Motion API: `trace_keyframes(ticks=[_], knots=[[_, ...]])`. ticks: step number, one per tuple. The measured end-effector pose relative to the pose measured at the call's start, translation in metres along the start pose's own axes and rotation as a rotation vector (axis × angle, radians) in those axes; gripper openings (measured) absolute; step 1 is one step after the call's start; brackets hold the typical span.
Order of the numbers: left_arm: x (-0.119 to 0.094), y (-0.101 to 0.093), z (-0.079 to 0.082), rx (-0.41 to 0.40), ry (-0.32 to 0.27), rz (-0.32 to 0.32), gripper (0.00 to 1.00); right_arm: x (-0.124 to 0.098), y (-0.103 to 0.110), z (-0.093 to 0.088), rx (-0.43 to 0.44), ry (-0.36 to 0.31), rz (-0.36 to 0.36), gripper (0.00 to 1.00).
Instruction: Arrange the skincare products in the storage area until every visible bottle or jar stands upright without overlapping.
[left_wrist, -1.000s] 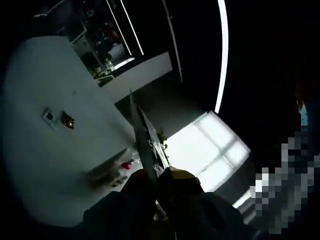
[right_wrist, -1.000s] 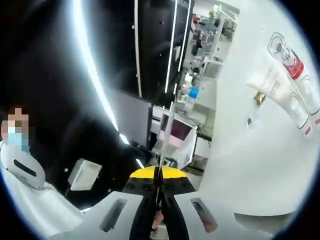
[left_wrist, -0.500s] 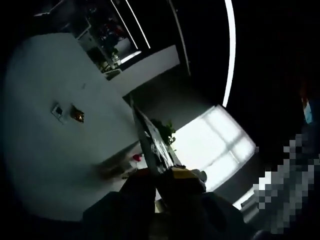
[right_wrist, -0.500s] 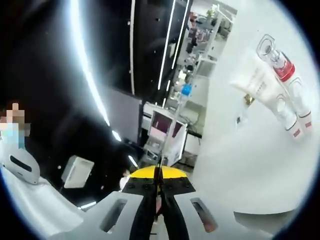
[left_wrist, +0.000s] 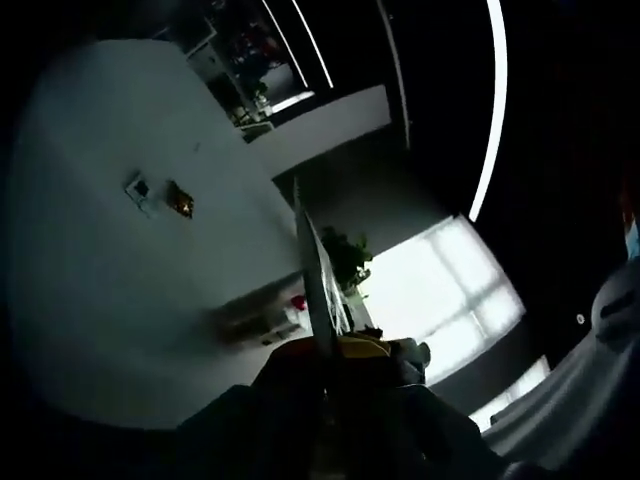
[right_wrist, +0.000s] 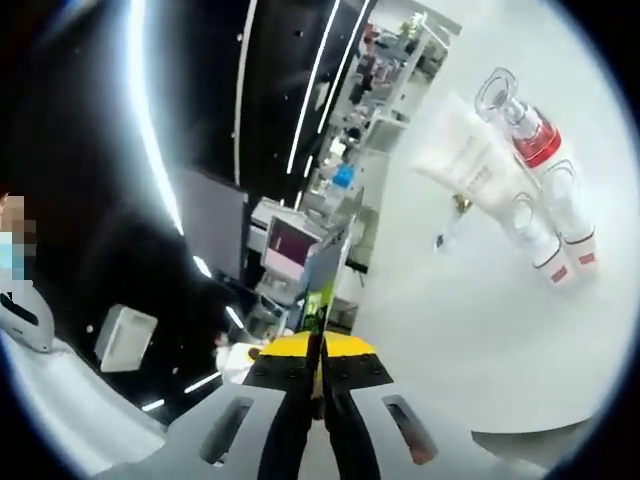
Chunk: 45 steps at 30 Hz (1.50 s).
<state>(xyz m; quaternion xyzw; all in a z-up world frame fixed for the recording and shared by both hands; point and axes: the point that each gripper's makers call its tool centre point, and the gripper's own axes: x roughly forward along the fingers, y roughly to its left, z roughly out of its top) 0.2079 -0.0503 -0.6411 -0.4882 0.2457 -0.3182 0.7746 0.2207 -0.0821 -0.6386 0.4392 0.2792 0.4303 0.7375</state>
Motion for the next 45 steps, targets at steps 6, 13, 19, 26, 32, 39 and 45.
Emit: trace_keyframes(ticks=[6, 13, 19, 26, 32, 39, 45], knots=[[0.008, 0.010, 0.002, -0.009, 0.005, 0.017, 0.00, 0.000, -0.014, 0.001, -0.029, 0.014, -0.043, 0.06], [0.018, 0.032, 0.003, -0.057, 0.006, 0.058, 0.00, 0.003, -0.018, 0.001, -0.064, 0.023, -0.033, 0.38], [0.026, 0.046, 0.004, -0.075, 0.008, 0.086, 0.00, 0.007, -0.025, -0.001, -0.061, 0.044, -0.049, 0.57], [0.033, 0.064, -0.004, -0.098, 0.031, 0.123, 0.00, 0.005, -0.036, -0.007, -0.068, 0.077, -0.085, 0.70], [0.037, 0.071, -0.008, -0.125, 0.030, 0.137, 0.00, -0.001, -0.049, -0.012, -0.087, 0.103, -0.144, 0.80], [0.042, 0.080, -0.012, -0.133, 0.032, 0.161, 0.00, -0.008, -0.060, -0.020, -0.152, 0.164, -0.202, 0.88], [0.048, 0.090, -0.017, -0.144, 0.036, 0.190, 0.00, -0.017, -0.068, -0.026, -0.190, 0.212, -0.241, 0.93]])
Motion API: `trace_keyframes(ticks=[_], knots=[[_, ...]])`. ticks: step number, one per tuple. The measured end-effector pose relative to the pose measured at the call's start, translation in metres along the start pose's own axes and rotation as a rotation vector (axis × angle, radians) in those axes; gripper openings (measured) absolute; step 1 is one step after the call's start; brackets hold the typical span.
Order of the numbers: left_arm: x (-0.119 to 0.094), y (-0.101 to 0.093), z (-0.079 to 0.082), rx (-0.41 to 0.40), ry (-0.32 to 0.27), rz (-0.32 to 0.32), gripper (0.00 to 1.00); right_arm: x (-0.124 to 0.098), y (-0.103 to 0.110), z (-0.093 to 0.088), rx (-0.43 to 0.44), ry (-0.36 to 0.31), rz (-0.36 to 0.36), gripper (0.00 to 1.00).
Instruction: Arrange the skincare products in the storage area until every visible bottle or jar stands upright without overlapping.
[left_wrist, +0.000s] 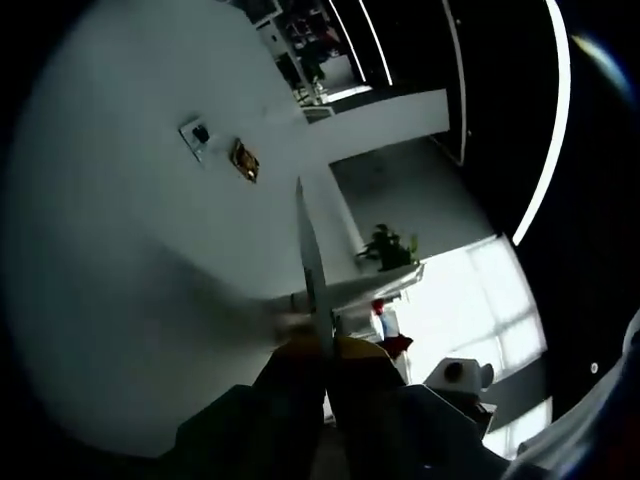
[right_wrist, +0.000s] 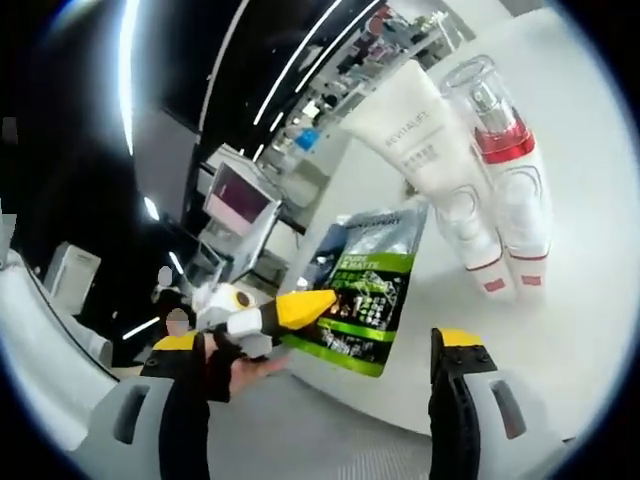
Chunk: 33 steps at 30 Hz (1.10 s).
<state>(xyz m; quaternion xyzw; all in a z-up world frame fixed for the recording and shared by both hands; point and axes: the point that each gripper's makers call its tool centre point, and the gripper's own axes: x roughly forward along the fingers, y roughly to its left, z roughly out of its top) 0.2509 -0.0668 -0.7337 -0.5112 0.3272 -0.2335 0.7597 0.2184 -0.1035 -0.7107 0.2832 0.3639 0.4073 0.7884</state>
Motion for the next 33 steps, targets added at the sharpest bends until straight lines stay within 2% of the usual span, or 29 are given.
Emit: trace_keyframes(ticks=[5, 17, 21, 33], knots=[[0.005, 0.005, -0.004, 0.015, 0.012, 0.018, 0.00, -0.009, -0.009, 0.001, -0.006, -0.007, -0.041, 1.00], [0.017, 0.022, -0.006, 0.026, 0.002, 0.060, 0.00, -0.024, -0.027, 0.003, -0.032, -0.003, -0.109, 0.99], [0.020, 0.026, -0.009, 0.058, 0.003, 0.065, 0.00, -0.029, -0.031, 0.003, -0.031, -0.001, -0.126, 0.99], [0.029, 0.042, -0.015, 0.087, 0.014, 0.110, 0.00, -0.039, -0.045, 0.008, -0.019, -0.016, -0.158, 0.99]])
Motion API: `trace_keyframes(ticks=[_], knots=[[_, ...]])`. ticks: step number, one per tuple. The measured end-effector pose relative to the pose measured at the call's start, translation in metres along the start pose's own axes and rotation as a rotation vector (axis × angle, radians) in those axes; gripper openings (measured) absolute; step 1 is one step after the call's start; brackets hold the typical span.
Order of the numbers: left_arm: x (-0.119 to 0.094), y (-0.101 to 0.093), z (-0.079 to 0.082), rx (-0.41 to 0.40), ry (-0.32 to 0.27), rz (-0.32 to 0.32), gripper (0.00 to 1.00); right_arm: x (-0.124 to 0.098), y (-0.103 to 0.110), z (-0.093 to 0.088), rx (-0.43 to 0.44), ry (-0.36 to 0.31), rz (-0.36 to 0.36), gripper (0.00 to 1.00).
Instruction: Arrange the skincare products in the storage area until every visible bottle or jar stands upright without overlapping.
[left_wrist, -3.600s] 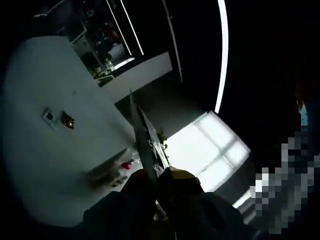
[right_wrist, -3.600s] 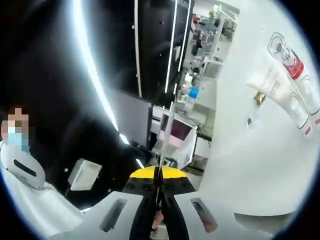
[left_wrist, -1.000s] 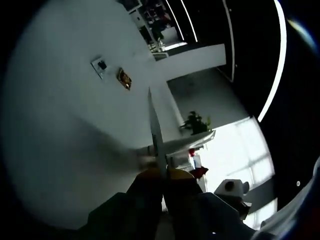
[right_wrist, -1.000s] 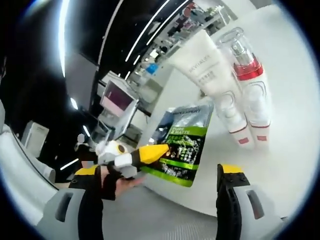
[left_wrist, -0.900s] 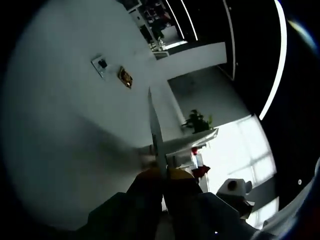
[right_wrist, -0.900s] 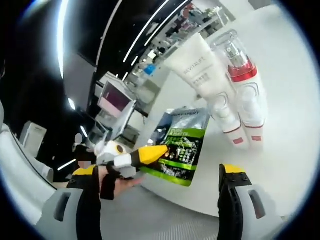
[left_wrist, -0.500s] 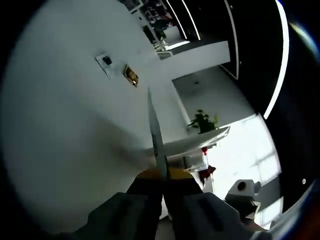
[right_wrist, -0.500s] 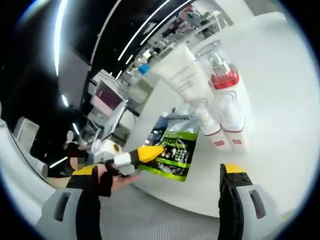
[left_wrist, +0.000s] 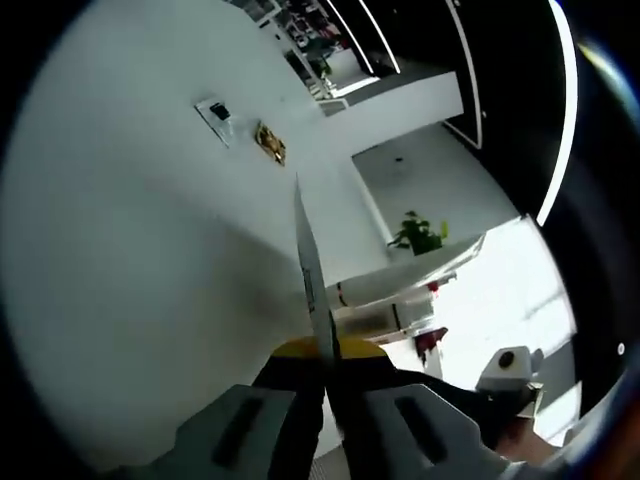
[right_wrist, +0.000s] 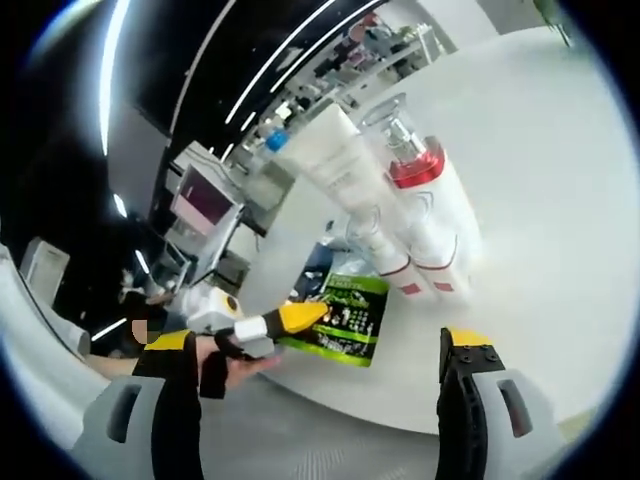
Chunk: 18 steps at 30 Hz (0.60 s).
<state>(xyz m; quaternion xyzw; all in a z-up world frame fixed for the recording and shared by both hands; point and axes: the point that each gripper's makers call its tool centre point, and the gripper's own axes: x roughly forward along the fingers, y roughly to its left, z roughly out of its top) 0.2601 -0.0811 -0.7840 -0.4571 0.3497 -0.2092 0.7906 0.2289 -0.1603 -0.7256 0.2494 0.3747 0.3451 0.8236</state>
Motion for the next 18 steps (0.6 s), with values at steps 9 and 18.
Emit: trace_keyframes(ticks=[9, 18], knots=[[0.007, 0.009, -0.002, 0.036, 0.004, 0.051, 0.00, -0.002, -0.003, -0.001, 0.021, -0.006, -0.011, 0.99], [0.008, 0.020, 0.001, 0.094, 0.021, 0.073, 0.00, -0.003, -0.004, -0.001, 0.035, -0.012, -0.010, 0.99]])
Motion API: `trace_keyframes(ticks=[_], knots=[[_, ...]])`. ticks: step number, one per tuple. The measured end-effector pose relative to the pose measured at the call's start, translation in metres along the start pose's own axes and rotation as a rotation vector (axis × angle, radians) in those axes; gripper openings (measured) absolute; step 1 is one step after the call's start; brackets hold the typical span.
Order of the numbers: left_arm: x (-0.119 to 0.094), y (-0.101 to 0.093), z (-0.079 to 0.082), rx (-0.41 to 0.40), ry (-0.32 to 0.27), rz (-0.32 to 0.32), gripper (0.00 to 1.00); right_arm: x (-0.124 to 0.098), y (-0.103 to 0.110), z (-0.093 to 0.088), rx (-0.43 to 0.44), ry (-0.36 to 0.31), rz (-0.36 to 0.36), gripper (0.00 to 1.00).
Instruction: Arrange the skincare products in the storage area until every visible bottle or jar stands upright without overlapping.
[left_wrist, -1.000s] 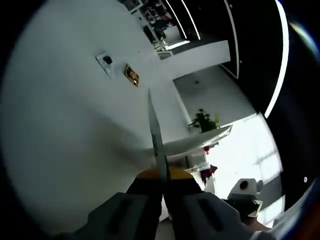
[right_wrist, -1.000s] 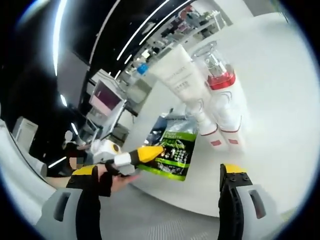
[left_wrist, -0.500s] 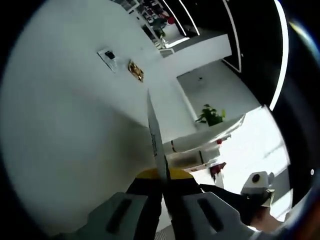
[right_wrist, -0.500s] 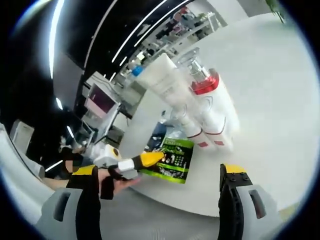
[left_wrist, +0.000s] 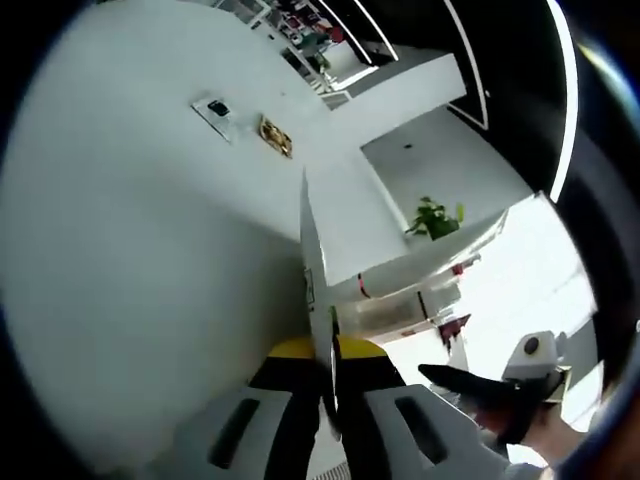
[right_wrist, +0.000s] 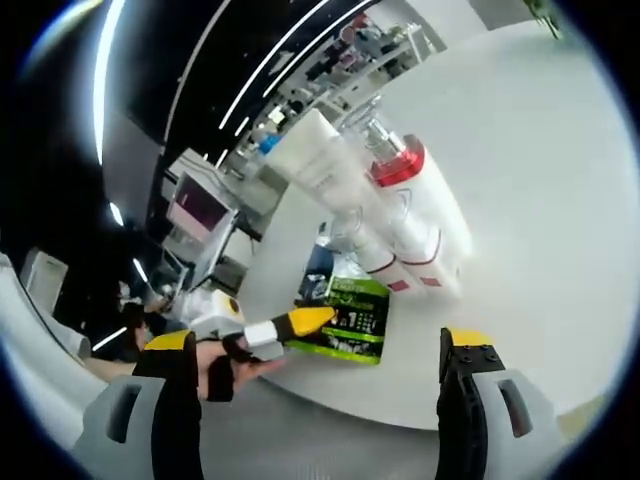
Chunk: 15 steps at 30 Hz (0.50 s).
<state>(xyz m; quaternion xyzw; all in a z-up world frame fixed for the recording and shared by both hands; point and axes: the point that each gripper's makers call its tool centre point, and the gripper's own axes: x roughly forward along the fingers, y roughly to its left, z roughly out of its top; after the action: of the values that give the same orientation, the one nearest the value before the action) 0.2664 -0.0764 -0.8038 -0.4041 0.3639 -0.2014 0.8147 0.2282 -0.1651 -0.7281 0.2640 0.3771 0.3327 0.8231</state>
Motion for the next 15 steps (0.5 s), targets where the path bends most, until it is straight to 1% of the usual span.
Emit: trace_keyframes(ticks=[1, 3, 4, 5, 6, 7, 11, 15], knots=[[-0.0004, 0.0008, 0.0006, 0.014, 0.002, 0.006, 0.00, 0.0003, -0.0003, -0.0001, 0.003, -0.001, 0.000, 0.99], [-0.0014, 0.0014, 0.0024, 0.077, 0.003, 0.019, 0.00, 0.0006, -0.0007, 0.0001, 0.006, -0.003, 0.001, 0.99], [-0.0001, 0.0068, 0.0009, 0.103, 0.011, 0.030, 0.00, 0.0007, -0.0005, 0.0002, 0.006, -0.003, 0.002, 0.99], [0.0002, 0.0082, 0.0008, 0.126, 0.016, 0.035, 0.00, 0.0008, 0.0000, 0.0002, 0.005, -0.002, 0.003, 0.99], [-0.0018, 0.0062, 0.0004, 0.138, 0.022, 0.038, 0.00, 0.0010, 0.0006, 0.0003, 0.004, -0.002, 0.004, 0.99], [-0.0028, 0.0062, 0.0002, 0.175, 0.030, 0.045, 0.01, 0.0013, 0.0016, 0.0003, 0.004, 0.000, 0.005, 0.99], [-0.0040, 0.0082, -0.0025, 0.282, 0.057, 0.073, 0.07, 0.0017, 0.0026, 0.0005, 0.004, 0.001, 0.009, 0.99], [-0.0050, 0.0107, -0.0030, 0.358, 0.076, 0.102, 0.13, 0.0023, 0.0037, 0.0011, 0.006, 0.001, 0.013, 0.99]])
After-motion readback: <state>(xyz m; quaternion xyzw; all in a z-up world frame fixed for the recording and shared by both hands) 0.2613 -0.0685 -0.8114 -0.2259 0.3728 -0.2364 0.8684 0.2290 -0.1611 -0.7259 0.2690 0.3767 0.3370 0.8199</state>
